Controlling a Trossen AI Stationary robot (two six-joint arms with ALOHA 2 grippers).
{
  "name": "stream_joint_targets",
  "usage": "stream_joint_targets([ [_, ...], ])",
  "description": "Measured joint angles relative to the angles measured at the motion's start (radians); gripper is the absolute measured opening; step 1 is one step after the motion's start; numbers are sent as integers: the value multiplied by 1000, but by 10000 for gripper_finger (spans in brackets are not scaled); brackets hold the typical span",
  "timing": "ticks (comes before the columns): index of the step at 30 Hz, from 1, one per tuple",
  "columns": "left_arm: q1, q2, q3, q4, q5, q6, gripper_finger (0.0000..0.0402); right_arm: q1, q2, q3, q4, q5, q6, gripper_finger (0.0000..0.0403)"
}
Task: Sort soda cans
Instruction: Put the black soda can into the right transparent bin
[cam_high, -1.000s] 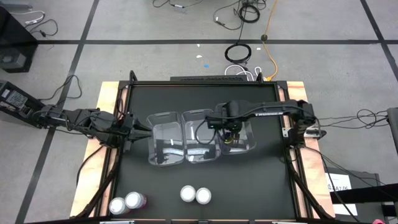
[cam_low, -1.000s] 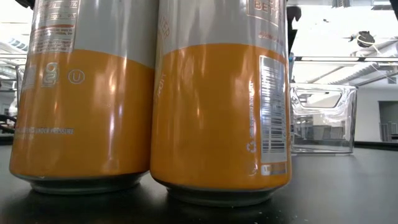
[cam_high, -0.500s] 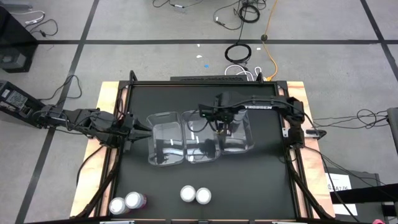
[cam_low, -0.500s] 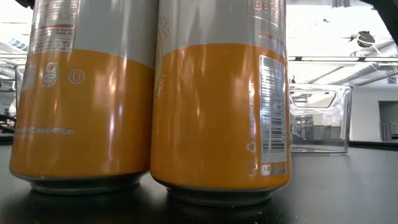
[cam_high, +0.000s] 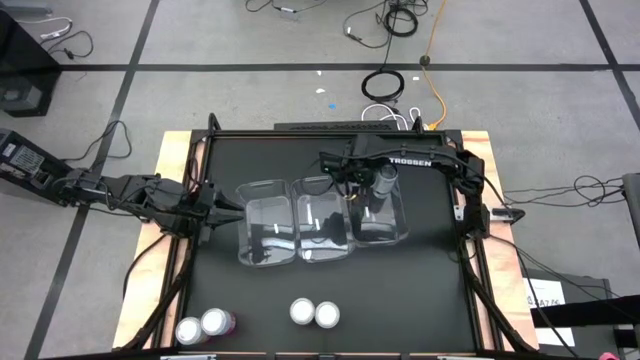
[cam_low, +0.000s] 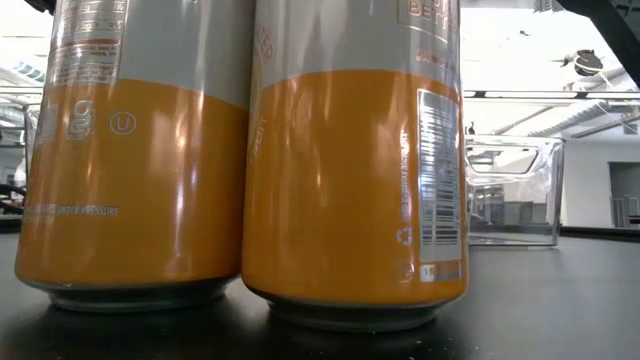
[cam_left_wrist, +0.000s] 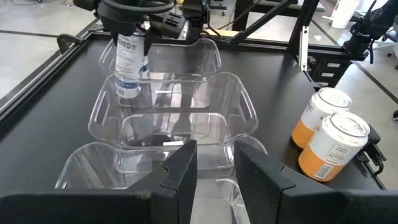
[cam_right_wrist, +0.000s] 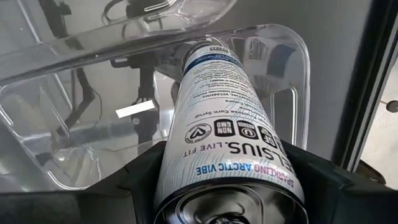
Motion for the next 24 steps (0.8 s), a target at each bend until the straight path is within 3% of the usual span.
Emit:
stream_joint_targets([
  [7, 0, 0, 0, 0, 0, 0, 116, -22, 0, 0, 1, -23, -24, 250],
  [16, 0, 0, 0, 0, 0, 0, 116, -21, -1, 0, 30, -15, -60, 297],
  [24, 0, 0, 0, -4, 0, 1, 116, -22, -3, 0, 31, -13, -70, 305],
])
